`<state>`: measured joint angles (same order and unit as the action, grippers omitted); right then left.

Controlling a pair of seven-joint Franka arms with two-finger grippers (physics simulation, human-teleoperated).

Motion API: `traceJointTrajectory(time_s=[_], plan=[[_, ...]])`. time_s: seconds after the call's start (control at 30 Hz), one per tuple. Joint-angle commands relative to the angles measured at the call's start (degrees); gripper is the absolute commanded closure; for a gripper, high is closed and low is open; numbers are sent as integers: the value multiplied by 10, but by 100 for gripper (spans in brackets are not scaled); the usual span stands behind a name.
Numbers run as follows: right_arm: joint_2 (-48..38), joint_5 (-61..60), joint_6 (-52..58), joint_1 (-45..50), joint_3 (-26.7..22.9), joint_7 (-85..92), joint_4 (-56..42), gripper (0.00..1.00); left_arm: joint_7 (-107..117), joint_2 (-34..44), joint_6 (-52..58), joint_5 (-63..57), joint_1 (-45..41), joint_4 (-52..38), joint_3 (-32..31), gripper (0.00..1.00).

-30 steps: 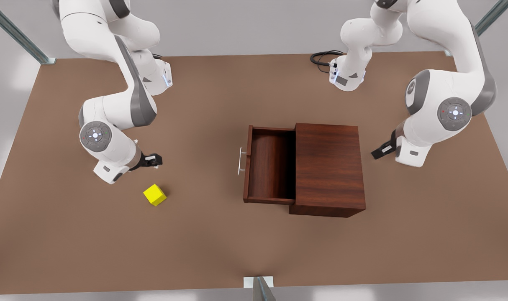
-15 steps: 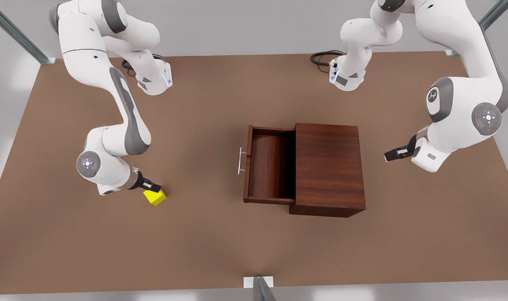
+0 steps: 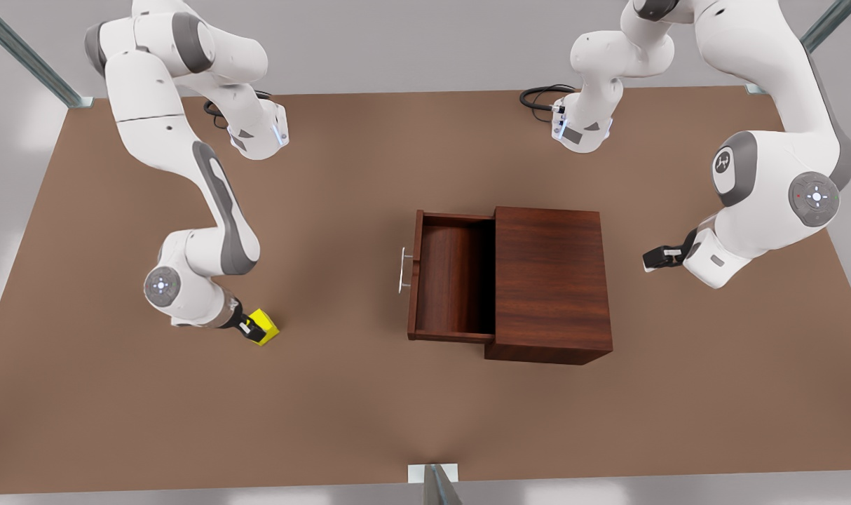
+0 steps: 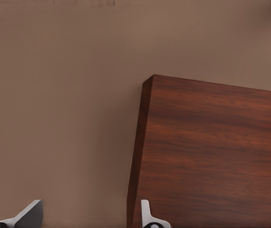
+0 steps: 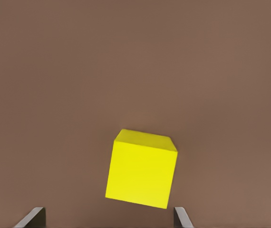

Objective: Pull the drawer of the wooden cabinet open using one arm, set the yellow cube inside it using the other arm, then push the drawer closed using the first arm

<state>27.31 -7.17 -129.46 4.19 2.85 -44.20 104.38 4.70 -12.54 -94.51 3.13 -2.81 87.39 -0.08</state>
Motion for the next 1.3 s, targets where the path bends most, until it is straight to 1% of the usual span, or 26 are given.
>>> traceJointTrajectory(time_s=[0.0, 0.23, 0.47, 0.6, 1.27], plan=[[4, 4, -8, 0, 0, -108, 4, 0, -71, 1, -2, -1, 0, 0, 0, 0], [25, 3, -11, 0, 0, -143, 5, 0, -69, 0, -2, -1, -1, 0, 0, 0], [52, 5, -25, -1, -1, -140, 5, 0, -69, 0, -2, -1, -1, -1, 0, 0], [53, 5, -33, -6, -1, -139, 16, 0, -69, 0, -2, -1, -1, -1, 0, 0], [89, 8, -80, 6, 0, -140, 8, 0, -69, -3, -3, -1, 2, -5, 0, 0]])
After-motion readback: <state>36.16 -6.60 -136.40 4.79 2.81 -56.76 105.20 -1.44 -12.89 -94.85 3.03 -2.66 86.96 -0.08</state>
